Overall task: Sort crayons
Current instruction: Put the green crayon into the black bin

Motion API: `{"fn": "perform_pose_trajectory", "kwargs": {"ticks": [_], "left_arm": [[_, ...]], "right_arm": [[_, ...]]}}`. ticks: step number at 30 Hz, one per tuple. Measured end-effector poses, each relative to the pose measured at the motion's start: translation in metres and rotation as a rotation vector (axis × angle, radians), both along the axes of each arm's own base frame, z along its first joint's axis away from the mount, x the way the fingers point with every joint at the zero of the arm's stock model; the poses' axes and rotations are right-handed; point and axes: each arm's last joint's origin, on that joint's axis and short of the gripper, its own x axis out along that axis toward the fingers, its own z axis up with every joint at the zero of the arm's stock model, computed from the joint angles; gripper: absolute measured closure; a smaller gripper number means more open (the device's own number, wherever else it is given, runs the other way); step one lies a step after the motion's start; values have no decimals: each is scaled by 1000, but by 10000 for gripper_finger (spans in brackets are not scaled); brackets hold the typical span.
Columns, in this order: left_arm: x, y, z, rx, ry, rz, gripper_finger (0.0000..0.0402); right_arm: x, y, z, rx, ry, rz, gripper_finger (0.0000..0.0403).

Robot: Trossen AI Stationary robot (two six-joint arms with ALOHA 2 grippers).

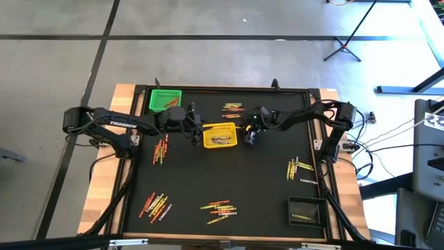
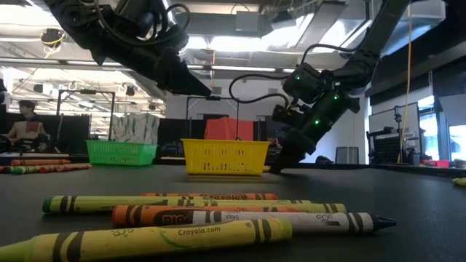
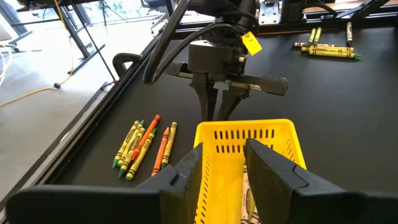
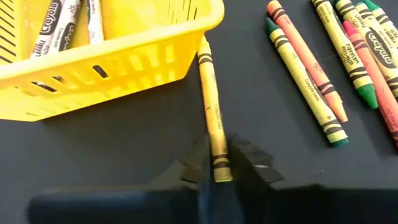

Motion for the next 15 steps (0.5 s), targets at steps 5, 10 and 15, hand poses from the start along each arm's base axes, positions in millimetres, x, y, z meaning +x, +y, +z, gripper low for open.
{"fn": "perform_pose_trajectory", "kwargs": {"ticks": [5,10,15], "left_arm": [[0,0,0,0,0,0,295],[0,0,0,-1,0,1,295],[0,0,0,-1,-2,0,295]], "right_arm": [[-1,0,-1,-1,18,1,394],[-2,0,1,-3,18,-2,374],[-10,3,14,10,44,-32,373]]}}
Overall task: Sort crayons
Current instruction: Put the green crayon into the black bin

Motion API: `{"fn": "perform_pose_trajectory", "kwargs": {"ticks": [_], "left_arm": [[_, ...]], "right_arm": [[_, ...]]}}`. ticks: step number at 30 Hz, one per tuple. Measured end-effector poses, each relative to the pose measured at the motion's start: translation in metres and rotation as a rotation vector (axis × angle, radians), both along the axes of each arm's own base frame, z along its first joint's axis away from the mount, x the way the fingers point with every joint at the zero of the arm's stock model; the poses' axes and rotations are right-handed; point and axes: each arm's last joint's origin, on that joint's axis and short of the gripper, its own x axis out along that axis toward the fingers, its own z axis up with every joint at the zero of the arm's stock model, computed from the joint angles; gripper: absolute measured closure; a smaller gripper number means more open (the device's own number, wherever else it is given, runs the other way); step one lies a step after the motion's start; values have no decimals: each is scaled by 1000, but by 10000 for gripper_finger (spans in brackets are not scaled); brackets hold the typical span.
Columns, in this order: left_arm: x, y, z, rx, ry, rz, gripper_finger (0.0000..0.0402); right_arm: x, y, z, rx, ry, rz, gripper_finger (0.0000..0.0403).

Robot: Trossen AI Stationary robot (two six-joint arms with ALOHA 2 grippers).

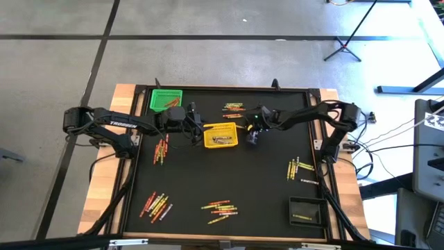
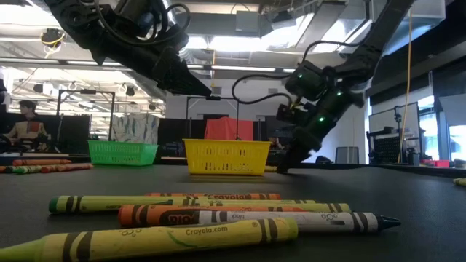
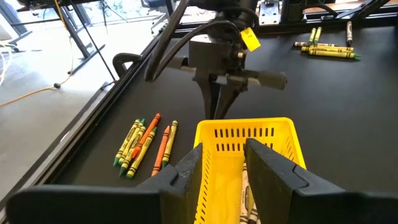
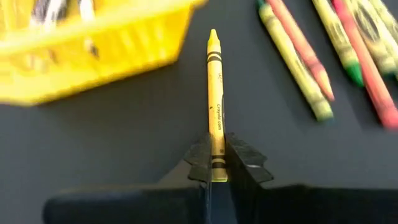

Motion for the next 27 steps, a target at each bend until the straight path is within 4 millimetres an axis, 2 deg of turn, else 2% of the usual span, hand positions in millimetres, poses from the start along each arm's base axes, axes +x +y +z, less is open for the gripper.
{"fn": "perform_pose_trajectory", "kwargs": {"ticks": [5,11,17,27], "left_arm": [[0,0,0,0,-1,0,295],[0,0,0,1,-3,0,295],[0,-1,0,0,-3,-6,295],[1,-1,0,1,-5,-6,295]], "right_arm": [[-10,9,26,18,1,-11,382],[-27,34,55,18,64,-9,376],[-52,63,79,64,143,-28,375],[-99,112,113,216,167,-71,375]]}}
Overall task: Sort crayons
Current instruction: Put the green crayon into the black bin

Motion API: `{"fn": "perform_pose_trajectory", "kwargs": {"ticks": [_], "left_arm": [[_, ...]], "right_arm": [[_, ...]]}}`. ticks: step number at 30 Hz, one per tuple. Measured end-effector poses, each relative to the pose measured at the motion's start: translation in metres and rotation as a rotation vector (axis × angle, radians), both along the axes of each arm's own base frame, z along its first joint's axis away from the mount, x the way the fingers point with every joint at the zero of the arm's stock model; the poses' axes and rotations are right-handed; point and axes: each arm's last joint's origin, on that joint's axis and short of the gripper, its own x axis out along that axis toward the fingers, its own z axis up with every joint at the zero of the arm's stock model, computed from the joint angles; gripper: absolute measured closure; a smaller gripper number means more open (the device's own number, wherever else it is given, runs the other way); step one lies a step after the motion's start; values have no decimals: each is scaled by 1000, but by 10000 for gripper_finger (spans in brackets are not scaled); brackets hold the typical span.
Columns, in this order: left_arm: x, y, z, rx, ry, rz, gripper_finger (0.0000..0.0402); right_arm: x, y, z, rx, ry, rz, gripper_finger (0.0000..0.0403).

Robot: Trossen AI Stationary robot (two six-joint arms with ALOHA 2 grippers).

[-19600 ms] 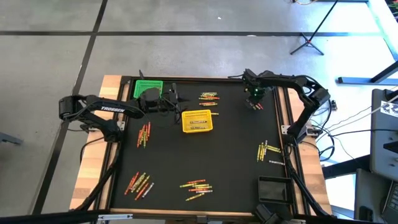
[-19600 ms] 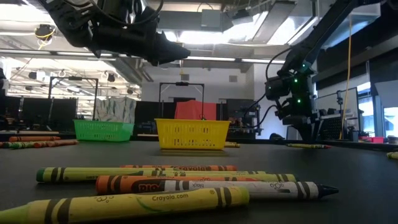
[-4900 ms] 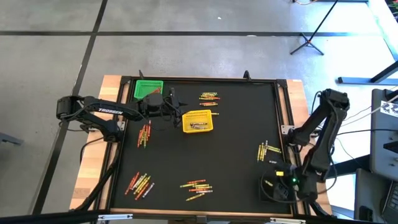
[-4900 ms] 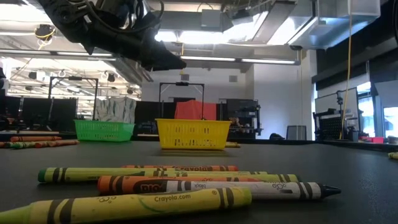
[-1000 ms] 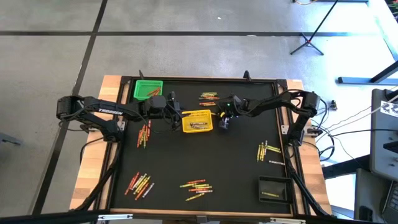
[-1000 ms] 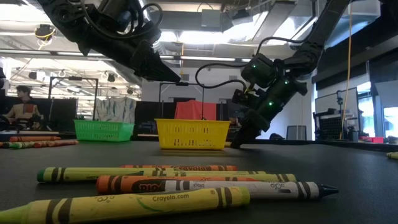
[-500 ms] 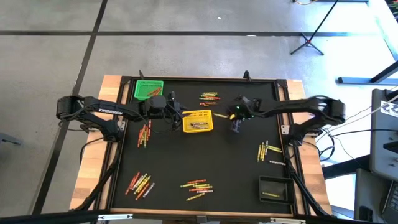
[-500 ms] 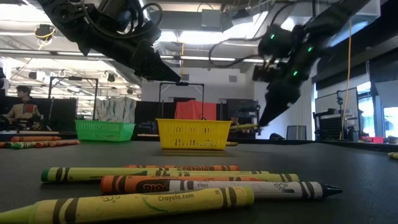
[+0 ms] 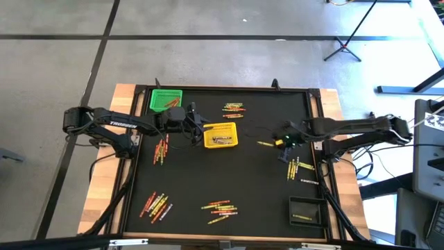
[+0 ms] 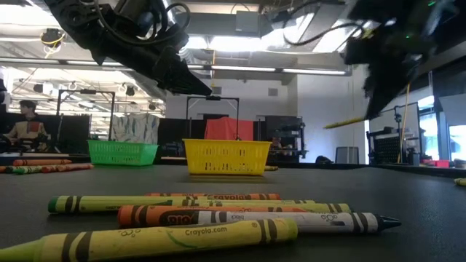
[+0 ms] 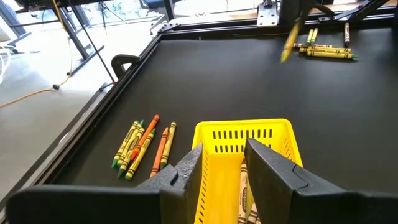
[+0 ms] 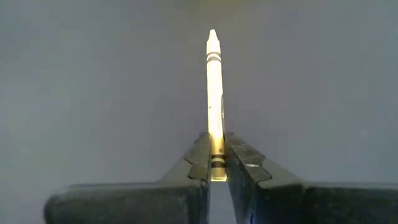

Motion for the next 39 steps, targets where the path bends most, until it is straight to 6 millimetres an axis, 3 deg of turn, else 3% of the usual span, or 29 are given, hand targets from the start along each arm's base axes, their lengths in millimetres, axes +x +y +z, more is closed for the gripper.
{"fn": "perform_pose_trajectory", "kwargs": {"ticks": [12,27,39], "left_arm": [[0,0,1,-16,-17,7,295],[1,0,1,-18,-22,8,295],[1,0,1,-8,-17,3,295]], "right_arm": [[-31,68,14,308,22,0,375],[-74,140,18,616,82,-270,375],[-99,188,-1,710,209,-436,374]]}}
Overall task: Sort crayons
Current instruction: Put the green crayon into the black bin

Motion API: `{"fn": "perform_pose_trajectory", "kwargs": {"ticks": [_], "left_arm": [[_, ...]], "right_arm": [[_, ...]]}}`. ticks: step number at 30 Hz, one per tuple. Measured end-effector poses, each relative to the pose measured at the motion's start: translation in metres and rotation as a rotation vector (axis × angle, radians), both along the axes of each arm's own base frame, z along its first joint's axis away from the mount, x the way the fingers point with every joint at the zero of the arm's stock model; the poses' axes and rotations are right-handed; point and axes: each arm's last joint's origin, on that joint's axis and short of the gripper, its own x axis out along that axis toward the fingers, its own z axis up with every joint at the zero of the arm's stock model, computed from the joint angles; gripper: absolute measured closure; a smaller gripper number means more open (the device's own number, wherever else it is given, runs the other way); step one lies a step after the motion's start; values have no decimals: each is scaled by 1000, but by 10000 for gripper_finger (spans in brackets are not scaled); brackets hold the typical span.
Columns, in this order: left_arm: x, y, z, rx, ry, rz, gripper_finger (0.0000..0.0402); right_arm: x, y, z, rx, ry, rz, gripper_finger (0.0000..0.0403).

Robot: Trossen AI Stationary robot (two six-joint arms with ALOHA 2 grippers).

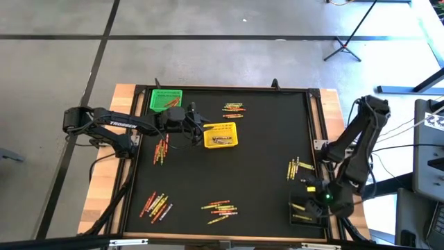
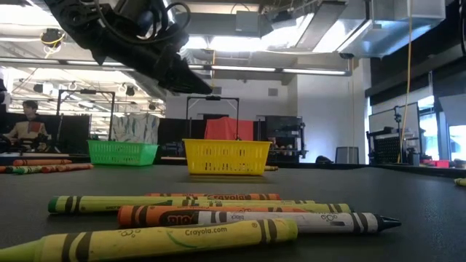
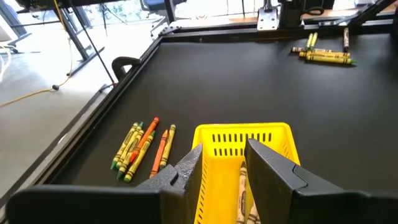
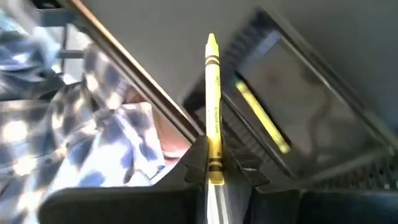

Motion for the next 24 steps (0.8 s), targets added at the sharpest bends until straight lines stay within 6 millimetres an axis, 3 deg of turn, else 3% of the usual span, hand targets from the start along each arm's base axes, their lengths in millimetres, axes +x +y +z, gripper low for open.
{"fn": "perform_pose_trajectory", "kwargs": {"ticks": [5,12,18,24], "left_arm": [[0,0,1,3,-11,0,295],[0,0,1,1,-13,0,295],[2,-5,1,-8,-15,-17,295],[2,-7,1,-8,-15,-22,295]], "right_arm": [[-6,5,-9,8,165,1,374],[-10,-4,-15,-90,246,-43,366],[-11,-5,-12,-61,262,-46,284],[-6,-16,6,50,167,-97,219]]}}
